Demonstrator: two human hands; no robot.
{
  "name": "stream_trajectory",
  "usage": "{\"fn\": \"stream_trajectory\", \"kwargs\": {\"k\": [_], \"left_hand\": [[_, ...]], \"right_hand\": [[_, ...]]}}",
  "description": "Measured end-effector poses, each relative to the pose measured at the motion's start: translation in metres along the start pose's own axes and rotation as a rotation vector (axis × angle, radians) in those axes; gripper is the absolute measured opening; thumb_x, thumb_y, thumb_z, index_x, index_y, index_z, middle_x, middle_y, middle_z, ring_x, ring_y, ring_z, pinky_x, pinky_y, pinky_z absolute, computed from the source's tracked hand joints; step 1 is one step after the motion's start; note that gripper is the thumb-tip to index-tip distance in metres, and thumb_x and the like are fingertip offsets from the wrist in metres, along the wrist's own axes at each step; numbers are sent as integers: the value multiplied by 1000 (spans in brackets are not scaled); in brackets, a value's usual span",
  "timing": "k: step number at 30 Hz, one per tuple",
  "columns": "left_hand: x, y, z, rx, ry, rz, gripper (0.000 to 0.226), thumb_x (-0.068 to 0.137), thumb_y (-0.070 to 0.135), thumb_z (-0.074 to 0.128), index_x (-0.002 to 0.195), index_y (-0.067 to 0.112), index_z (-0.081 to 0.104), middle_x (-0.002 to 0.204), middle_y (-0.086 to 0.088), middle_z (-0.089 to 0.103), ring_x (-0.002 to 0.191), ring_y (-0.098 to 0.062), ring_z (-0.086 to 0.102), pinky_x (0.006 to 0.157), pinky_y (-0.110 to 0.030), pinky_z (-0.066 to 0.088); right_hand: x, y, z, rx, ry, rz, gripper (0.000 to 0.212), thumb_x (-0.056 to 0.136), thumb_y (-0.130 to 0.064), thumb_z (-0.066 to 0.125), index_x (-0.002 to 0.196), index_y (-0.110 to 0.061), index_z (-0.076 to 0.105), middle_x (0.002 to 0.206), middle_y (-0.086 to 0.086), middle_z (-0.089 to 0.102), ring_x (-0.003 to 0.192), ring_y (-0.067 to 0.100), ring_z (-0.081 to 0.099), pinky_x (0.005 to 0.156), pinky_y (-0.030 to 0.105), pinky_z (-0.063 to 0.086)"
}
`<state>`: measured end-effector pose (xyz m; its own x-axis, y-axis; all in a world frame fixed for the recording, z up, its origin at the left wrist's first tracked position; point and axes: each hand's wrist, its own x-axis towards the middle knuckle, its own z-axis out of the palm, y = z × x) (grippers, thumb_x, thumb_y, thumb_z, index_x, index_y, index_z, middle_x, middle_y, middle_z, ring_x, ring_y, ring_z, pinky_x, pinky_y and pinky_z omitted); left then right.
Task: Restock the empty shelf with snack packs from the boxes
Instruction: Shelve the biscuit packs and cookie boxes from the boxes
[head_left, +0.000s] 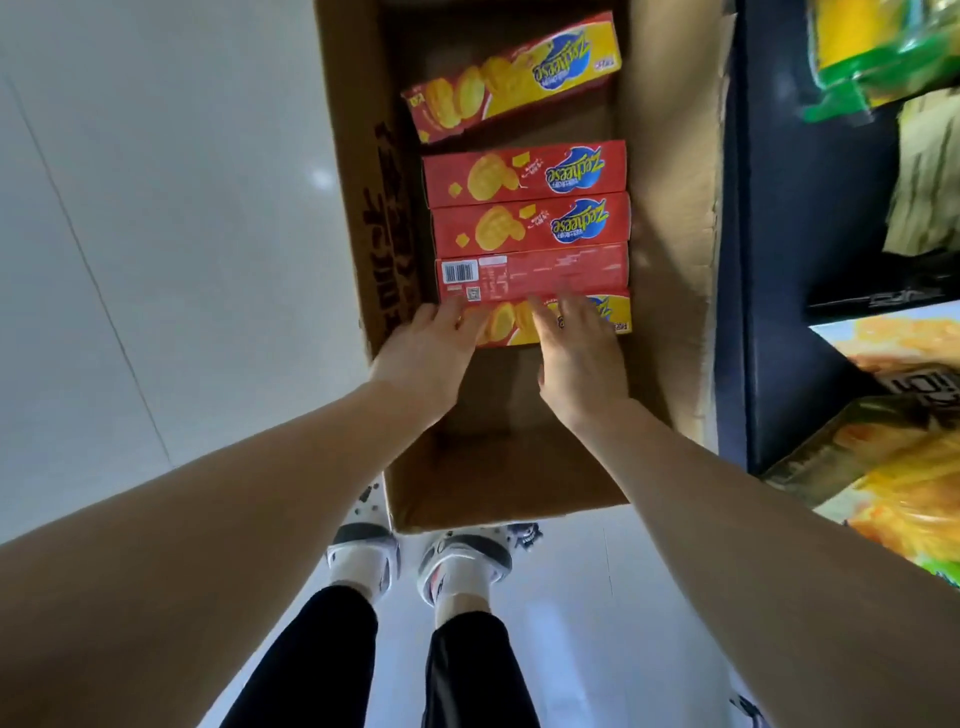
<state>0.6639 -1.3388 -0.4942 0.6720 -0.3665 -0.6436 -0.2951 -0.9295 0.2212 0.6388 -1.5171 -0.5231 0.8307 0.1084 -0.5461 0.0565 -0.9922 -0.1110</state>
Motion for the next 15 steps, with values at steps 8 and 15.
{"fn": "stream_trajectory", "kwargs": {"k": [8,15], "left_hand": [[43,6,41,197,-147,-19,114,90,29,68,149,29,-30,157,-9,-35,146,-47,-19,121,-54,13],[37,4,41,205,-11,-5,96,89,35,67,154,31,-5,162,-12,-8,146,-46,10,115,-49,30]], "right_hand": [[1,8,45,-51,-181,26,109,89,-8,65,155,-22,-20,161,11,-30,149,36,-22,122,56,6],[-7,5,58,-83,-27,36,77,98,-12,44,159,-16,-3,165,16,-8,151,42,4,119,54,19]]}}
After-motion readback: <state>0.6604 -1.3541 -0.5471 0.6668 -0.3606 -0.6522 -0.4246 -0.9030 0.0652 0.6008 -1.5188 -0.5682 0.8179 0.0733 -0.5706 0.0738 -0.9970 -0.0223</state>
